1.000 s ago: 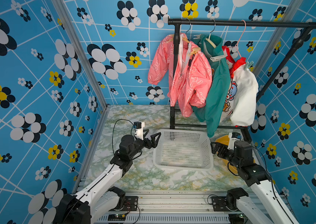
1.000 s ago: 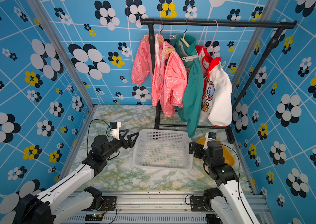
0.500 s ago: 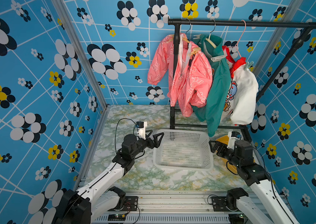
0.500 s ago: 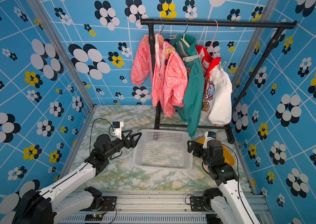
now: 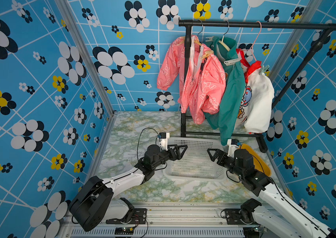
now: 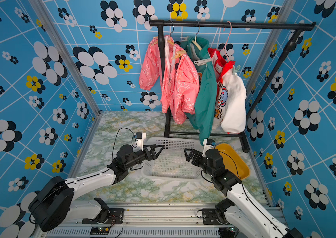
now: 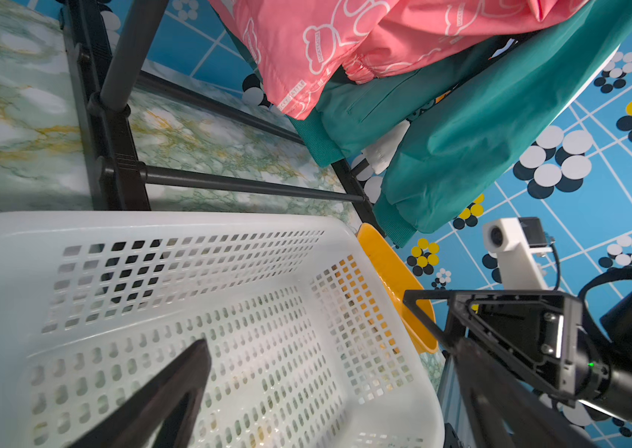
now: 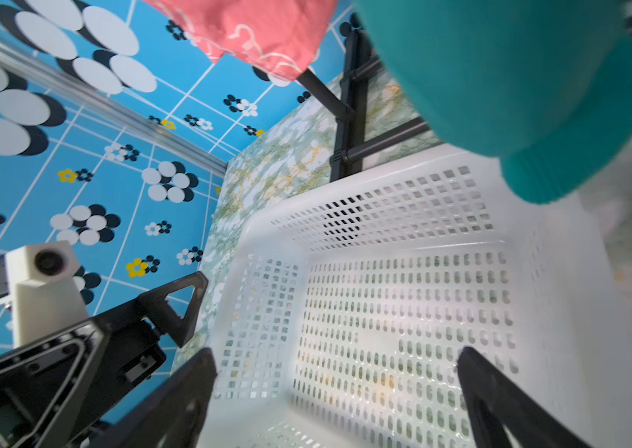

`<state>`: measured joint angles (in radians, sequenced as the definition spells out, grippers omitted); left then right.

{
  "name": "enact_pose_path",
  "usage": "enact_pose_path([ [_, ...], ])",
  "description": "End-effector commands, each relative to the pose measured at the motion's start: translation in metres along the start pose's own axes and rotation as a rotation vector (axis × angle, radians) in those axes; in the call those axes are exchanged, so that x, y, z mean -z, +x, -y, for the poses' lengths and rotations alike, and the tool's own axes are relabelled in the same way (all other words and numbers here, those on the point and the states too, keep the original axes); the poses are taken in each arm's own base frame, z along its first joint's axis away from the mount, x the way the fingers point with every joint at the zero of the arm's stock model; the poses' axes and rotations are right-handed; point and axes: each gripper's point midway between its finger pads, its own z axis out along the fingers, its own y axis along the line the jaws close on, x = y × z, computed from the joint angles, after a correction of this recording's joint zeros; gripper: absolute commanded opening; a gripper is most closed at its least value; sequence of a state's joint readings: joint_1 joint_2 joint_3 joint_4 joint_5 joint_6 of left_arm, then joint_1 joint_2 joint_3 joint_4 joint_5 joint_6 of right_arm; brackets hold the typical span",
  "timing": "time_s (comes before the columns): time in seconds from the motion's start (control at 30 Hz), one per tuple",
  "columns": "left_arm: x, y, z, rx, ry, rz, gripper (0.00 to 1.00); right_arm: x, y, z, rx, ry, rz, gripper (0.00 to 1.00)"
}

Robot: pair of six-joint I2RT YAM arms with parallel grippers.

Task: Remove the clothespins securing jackets to the hanger
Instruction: Pick up the hanger from the clothesline.

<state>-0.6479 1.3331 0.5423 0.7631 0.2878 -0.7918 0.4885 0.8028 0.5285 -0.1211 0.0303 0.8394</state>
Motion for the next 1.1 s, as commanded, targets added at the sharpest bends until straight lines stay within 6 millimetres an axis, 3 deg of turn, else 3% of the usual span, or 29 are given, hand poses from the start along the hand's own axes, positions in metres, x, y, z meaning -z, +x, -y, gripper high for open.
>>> enact_pose_path([
  [0.0,-0.007,-0.017,0.028,0.027,0.111,0.045,0.99,0.005,-0.013,0.017,-0.107,0.105,0.079,0.99],
  [0.07,-0.01,-0.013,0.032,0.026,0.132,0.031,0.99,0.004,-0.018,0.001,-0.074,0.014,0.097,0.99],
  [0.17,-0.012,-0.012,0.043,0.021,0.211,0.035,0.99,0.01,-0.027,0.004,-0.044,0.074,0.117,0.99],
  [0.23,-0.007,-0.014,0.053,0.016,0.3,0.055,0.99,0.018,-0.04,-0.004,0.038,0.082,0.138,0.97],
  [0.33,-0.003,-0.012,0.05,0.075,0.365,0.04,0.99,0.034,-0.066,-0.015,0.163,0.12,0.201,0.97],
  [0.47,-0.018,-0.007,0.039,0.204,0.419,-0.057,1.0,0.051,-0.091,-0.018,0.276,0.205,0.26,0.97],
  [0.6,-0.035,-0.006,0.01,0.271,0.306,-0.061,1.0,0.053,-0.1,-0.019,0.3,0.229,0.295,0.96],
  [0.73,-0.032,-0.014,0.002,0.212,0.201,-0.018,0.99,0.056,-0.105,-0.019,0.293,0.234,0.328,0.97],
  [0.83,-0.028,-0.017,0.009,0.109,0.082,-0.016,0.99,0.056,-0.107,-0.016,0.289,0.25,0.344,0.97],
  [0.93,-0.02,-0.02,0.021,-0.101,-0.134,-0.014,0.99,0.054,-0.108,-0.015,0.291,0.264,0.344,0.96],
  [1.07,-0.005,-0.019,0.052,-0.288,-0.23,0.005,0.99,0.056,-0.114,-0.015,0.307,0.286,0.358,0.96],
])
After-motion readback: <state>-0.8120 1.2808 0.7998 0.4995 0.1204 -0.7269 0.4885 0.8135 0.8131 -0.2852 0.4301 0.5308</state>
